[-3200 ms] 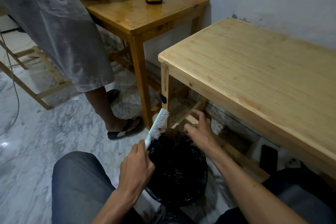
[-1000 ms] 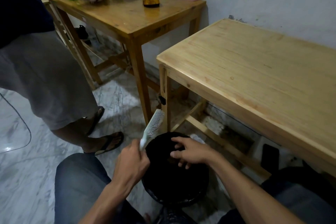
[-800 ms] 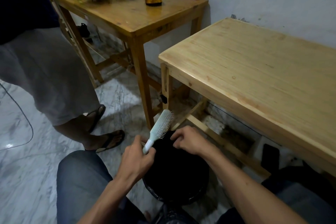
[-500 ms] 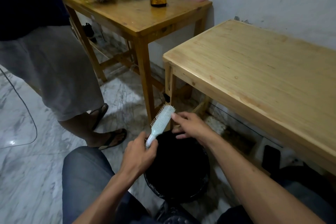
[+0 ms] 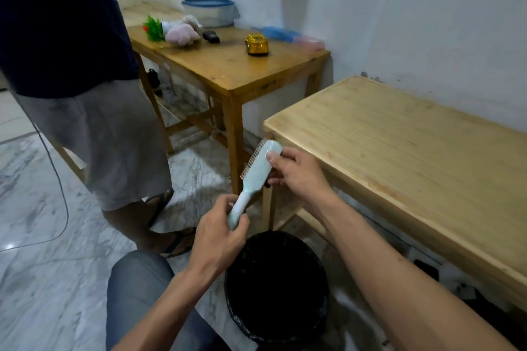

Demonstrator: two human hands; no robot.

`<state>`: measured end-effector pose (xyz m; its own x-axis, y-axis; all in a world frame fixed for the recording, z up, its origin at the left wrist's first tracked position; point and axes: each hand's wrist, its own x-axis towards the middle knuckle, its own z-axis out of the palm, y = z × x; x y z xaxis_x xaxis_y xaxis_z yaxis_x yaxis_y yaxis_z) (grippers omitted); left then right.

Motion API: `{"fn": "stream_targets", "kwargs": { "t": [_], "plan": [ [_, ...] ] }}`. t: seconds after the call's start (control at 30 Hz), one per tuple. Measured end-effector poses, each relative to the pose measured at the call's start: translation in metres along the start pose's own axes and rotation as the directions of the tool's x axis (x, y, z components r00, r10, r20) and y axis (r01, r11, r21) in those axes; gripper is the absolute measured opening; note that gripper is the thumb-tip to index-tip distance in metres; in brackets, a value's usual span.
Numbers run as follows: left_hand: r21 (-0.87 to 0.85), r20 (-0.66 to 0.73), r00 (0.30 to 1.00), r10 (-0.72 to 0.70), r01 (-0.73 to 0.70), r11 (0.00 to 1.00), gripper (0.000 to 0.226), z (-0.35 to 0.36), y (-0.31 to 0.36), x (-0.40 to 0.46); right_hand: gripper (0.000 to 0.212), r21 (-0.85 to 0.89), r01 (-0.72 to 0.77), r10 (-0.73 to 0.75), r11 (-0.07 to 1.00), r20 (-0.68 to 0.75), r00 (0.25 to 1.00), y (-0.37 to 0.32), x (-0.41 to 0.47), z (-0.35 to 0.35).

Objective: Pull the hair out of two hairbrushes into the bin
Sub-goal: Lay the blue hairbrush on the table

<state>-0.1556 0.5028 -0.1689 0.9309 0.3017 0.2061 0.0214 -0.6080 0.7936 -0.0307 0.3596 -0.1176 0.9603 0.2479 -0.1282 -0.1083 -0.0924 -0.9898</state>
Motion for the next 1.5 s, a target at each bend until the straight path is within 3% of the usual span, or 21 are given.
{"fn": "stream_targets", "kwargs": {
  "t": [0.2, 0.33, 0.43, 0.53, 0.67, 0.7, 0.77, 0.83, 1.13, 1.5],
  "plan": [
    [-0.014, -0.069, 0.978, 0.198, -0.2, 0.98, 0.028, -0.018, 0.061, 0.041, 0.034, -0.003, 0.185, -0.182, 0.983, -0.176, 0.967, -0.093, 0.018, -0.038],
    [0.035, -0.035, 0.939, 0.342, -0.341, 0.939, 0.044, 0.001, 0.104, 0.075, 0.024, 0.047, 0.22, -0.197, 0.974, -0.293, 0.935, -0.124, 0.033, -0.089],
    [0.056, 0.044, 0.908, 0.417, -0.419, 0.906, 0.046, 0.031, 0.136, 0.098, 0.04, 0.064, 0.211, -0.173, 0.975, -0.37, 0.913, -0.13, 0.039, -0.132],
    [0.072, 0.122, 0.88, 0.459, -0.469, 0.88, 0.027, 0.07, 0.17, 0.111, 0.06, 0.033, 0.152, -0.13, 0.988, -0.363, 0.923, -0.125, 0.04, -0.181],
    [0.163, 0.242, 0.858, 0.454, -0.497, 0.852, 0.024, 0.123, 0.204, 0.125, 0.073, -0.02, 0.027, -0.033, 0.999, -0.379, 0.925, -0.118, 0.042, -0.242],
    [0.174, 0.268, 0.849, 0.456, -0.508, 0.844, 0.025, 0.137, 0.21, 0.128, 0.07, -0.01, -0.003, -0.002, 1.0, -0.401, 0.916, -0.115, 0.045, -0.257],
    [0.182, 0.304, 0.836, 0.458, -0.522, 0.833, 0.028, 0.161, 0.221, 0.137, 0.04, -0.02, -0.057, 0.042, 0.998, -0.451, 0.892, -0.109, 0.052, -0.281],
    [0.194, 0.332, 0.833, 0.443, -0.52, 0.832, 0.029, 0.182, 0.231, 0.146, 0.03, -0.042, -0.104, 0.068, 0.994, -0.501, 0.863, -0.098, 0.067, -0.303],
    [0.274, 0.469, 0.817, 0.336, -0.497, 0.824, 0.033, 0.239, 0.254, 0.186, 0.033, -0.096, -0.298, 0.178, 0.95, -0.617, 0.767, -0.07, 0.125, -0.345],
    [0.269, 0.499, 0.817, 0.29, -0.464, 0.844, 0.033, 0.268, 0.258, 0.21, 0.024, -0.229, -0.326, 0.1, 0.917, -0.659, 0.746, -0.057, 0.145, -0.357]
  ]
}}
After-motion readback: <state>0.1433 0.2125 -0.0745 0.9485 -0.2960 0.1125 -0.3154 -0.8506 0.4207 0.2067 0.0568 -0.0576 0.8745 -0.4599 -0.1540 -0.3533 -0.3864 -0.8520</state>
